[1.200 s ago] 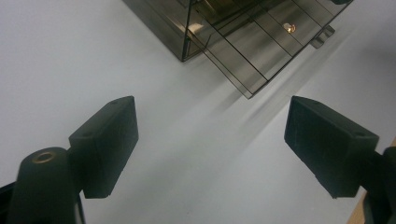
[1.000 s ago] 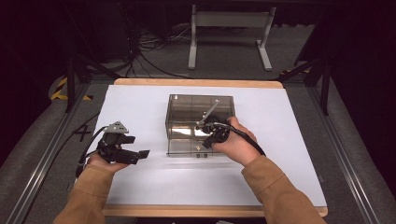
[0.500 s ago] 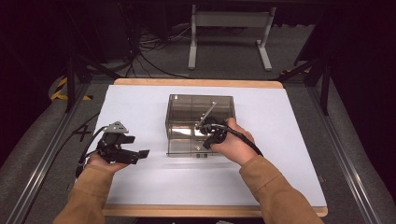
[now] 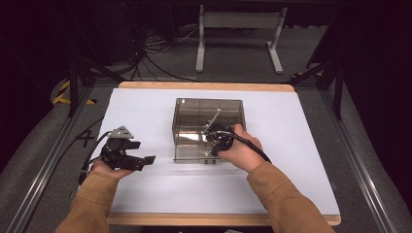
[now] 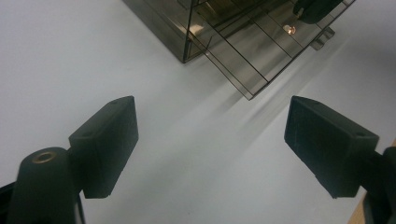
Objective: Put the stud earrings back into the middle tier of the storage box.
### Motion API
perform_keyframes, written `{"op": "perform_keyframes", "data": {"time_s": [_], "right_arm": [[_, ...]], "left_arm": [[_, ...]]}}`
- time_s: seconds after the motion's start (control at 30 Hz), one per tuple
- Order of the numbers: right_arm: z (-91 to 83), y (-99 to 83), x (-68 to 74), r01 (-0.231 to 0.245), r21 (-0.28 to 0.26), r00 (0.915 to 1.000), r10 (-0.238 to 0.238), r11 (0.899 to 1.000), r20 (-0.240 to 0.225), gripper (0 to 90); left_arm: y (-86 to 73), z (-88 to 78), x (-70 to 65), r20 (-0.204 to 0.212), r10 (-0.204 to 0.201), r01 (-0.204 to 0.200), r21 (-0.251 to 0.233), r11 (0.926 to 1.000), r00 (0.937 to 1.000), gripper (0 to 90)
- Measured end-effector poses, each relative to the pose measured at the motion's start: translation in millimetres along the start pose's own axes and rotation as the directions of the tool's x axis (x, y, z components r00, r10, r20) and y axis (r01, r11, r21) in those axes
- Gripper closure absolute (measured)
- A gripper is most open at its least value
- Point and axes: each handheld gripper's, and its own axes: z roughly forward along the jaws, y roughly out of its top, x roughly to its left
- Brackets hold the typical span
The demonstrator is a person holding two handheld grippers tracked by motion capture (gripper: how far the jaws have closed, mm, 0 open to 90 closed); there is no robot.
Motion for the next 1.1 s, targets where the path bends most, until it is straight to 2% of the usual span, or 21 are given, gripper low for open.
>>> {"op": "perform_keyframes", "data": {"time_s": [0.73, 0.97, 1.1], "right_arm": [[0.7, -0.6, 1.1, 0.009, -0.010, 0.9999, -0.009, 1.000, 0.005, 78.5], [-4.2, -1.5, 1.9, 0.023, -0.035, 0.9997, -0.023, 0.999, 0.000, 77.8], [-10.0, -3.5, 2.4, 0.035, -0.060, 0.9994, -0.035, 0.998, 0.000, 80.3]], "left_arm": [[0.0, -0.1, -0.3, -0.001, -0.001, 0.001, -0.002, 1.0000, 1.0000, 17.9], [0.2, 0.3, -0.4, -0.001, 0.001, -0.001, -0.003, 1.0000, 1.0000, 17.9], [0.2, 0.2, -0.3, -0.001, 0.002, -0.002, -0.002, 1.0000, 1.0000, 17.9]]}}
